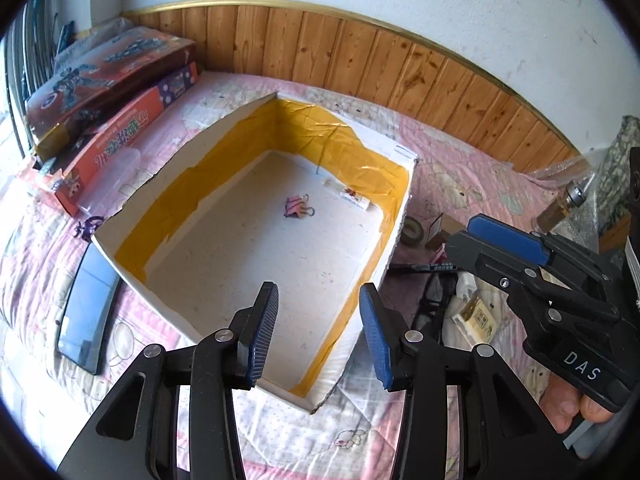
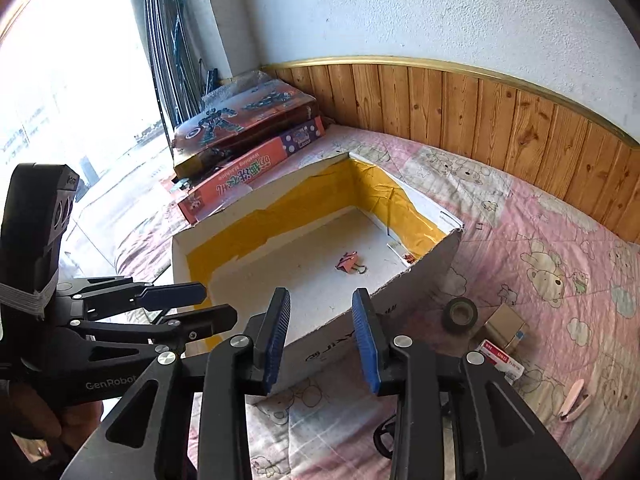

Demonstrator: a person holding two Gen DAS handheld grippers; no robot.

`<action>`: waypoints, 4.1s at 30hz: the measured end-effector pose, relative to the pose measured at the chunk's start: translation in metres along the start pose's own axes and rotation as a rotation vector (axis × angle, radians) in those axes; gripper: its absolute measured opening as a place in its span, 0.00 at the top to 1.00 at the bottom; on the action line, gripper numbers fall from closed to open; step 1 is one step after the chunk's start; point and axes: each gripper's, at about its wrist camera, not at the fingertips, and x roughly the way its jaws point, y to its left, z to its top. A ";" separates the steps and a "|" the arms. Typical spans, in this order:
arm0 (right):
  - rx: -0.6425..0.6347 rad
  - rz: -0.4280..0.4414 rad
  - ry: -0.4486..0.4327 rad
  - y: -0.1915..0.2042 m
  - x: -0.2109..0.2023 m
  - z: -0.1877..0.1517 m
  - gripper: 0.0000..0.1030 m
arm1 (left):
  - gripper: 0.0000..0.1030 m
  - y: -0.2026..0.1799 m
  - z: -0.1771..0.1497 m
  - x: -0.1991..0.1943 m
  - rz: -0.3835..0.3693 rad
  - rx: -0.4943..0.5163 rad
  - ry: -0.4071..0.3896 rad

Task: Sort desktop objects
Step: 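Withdraw both open tools from the box back to the items on the bed, then grasp the black sunglasses with the left tool while the right tool grasps the beige tissue pack, then lift the sunglasses and tissue pack and carry both over the cardboard box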

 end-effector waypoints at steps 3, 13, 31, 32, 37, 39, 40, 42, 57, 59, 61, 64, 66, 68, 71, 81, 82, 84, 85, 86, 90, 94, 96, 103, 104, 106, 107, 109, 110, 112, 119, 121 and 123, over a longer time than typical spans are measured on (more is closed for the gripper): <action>0.020 0.006 -0.034 0.001 -0.014 -0.012 0.60 | 0.56 -0.006 -0.008 -0.007 0.003 0.029 -0.019; 0.149 -0.011 -0.099 -0.022 -0.056 -0.069 0.59 | 0.56 -0.038 -0.040 -0.009 -0.075 0.101 -0.006; 0.337 -0.257 -0.002 -0.117 -0.050 -0.169 0.28 | 0.54 -0.134 -0.046 0.096 -0.186 0.232 0.197; 0.317 -0.272 0.010 -0.120 -0.044 -0.168 0.28 | 0.54 -0.138 -0.043 0.106 -0.192 0.234 0.210; 0.219 -0.318 0.095 -0.131 -0.009 -0.169 0.27 | 0.54 -0.153 -0.034 0.148 -0.165 0.258 0.249; 0.192 -0.325 0.125 -0.136 0.004 -0.170 0.27 | 0.54 -0.156 -0.032 0.166 -0.147 0.264 0.266; 0.181 -0.322 0.135 -0.138 0.009 -0.171 0.27 | 0.54 -0.155 -0.032 0.174 -0.135 0.257 0.277; 0.162 -0.316 0.149 -0.141 0.019 -0.172 0.27 | 0.54 -0.151 -0.033 0.193 -0.136 0.238 0.317; 0.188 -0.268 0.095 -0.164 0.034 -0.185 0.48 | 0.59 -0.161 -0.043 0.195 -0.138 0.405 0.234; 0.183 -0.276 0.096 -0.163 0.034 -0.185 0.48 | 0.63 -0.153 -0.040 0.190 -0.161 0.349 0.251; 0.194 -0.273 0.098 -0.164 0.033 -0.184 0.49 | 0.63 -0.145 -0.042 0.186 -0.176 0.313 0.271; 0.266 -0.246 0.096 -0.167 0.025 -0.182 0.50 | 0.63 -0.137 -0.049 0.173 -0.175 0.277 0.275; 0.293 -0.226 0.082 -0.163 0.016 -0.183 0.50 | 0.64 -0.133 -0.054 0.161 -0.181 0.266 0.268; 0.319 -0.210 0.072 -0.158 0.007 -0.186 0.50 | 0.64 -0.129 -0.057 0.149 -0.205 0.250 0.266; 0.349 -0.195 0.058 -0.148 -0.006 -0.193 0.50 | 0.64 -0.127 -0.060 0.128 -0.260 0.237 0.261; 0.372 -0.203 0.001 -0.116 -0.051 -0.206 0.50 | 0.64 -0.129 -0.061 0.088 -0.385 0.183 0.241; 0.375 -0.205 -0.005 -0.113 -0.055 -0.207 0.50 | 0.64 -0.132 -0.064 0.084 -0.394 0.181 0.236; 0.379 -0.212 -0.019 -0.109 -0.061 -0.208 0.50 | 0.64 -0.133 -0.065 0.074 -0.408 0.185 0.223; 0.384 -0.215 -0.027 -0.107 -0.066 -0.209 0.50 | 0.64 -0.140 -0.066 0.070 -0.409 0.185 0.215; 0.388 -0.217 -0.033 -0.105 -0.067 -0.209 0.50 | 0.64 -0.140 -0.067 0.064 -0.413 0.188 0.206; 0.395 -0.227 -0.057 -0.097 -0.083 -0.210 0.50 | 0.64 -0.135 -0.070 0.044 -0.418 0.190 0.171; 0.382 -0.233 -0.078 -0.084 -0.093 -0.207 0.50 | 0.64 -0.128 -0.073 0.026 -0.412 0.194 0.135; 0.372 -0.233 -0.086 -0.076 -0.096 -0.206 0.50 | 0.64 -0.124 -0.074 0.018 -0.413 0.195 0.120; 0.327 -0.222 -0.106 -0.047 -0.101 -0.196 0.50 | 0.64 -0.104 -0.077 -0.008 -0.412 0.176 0.068; 0.320 -0.220 -0.110 -0.043 -0.101 -0.195 0.50 | 0.64 -0.101 -0.077 -0.011 -0.414 0.172 0.060; 0.304 -0.218 -0.116 -0.035 -0.102 -0.191 0.50 | 0.64 -0.096 -0.077 -0.019 -0.414 0.166 0.043; 0.293 -0.217 -0.118 -0.032 -0.103 -0.188 0.50 | 0.64 -0.093 -0.076 -0.023 -0.415 0.164 0.034; 0.274 -0.215 -0.121 -0.025 -0.103 -0.183 0.50 | 0.64 -0.088 -0.076 -0.030 -0.410 0.158 0.017; 0.265 -0.212 -0.123 -0.022 -0.103 -0.180 0.50 | 0.64 -0.085 -0.075 -0.034 -0.408 0.156 0.007; 0.242 -0.209 -0.128 -0.014 -0.103 -0.174 0.50 | 0.64 -0.078 -0.073 -0.040 -0.406 0.151 -0.010; 0.173 -0.185 -0.141 0.006 -0.102 -0.149 0.50 | 0.64 -0.056 -0.064 -0.060 -0.377 0.122 -0.063; 0.158 -0.177 -0.143 0.011 -0.101 -0.143 0.50 | 0.64 -0.048 -0.062 -0.063 -0.370 0.110 -0.074; 0.143 -0.170 -0.143 0.016 -0.099 -0.138 0.50 | 0.64 -0.040 -0.059 -0.066 -0.364 0.101 -0.084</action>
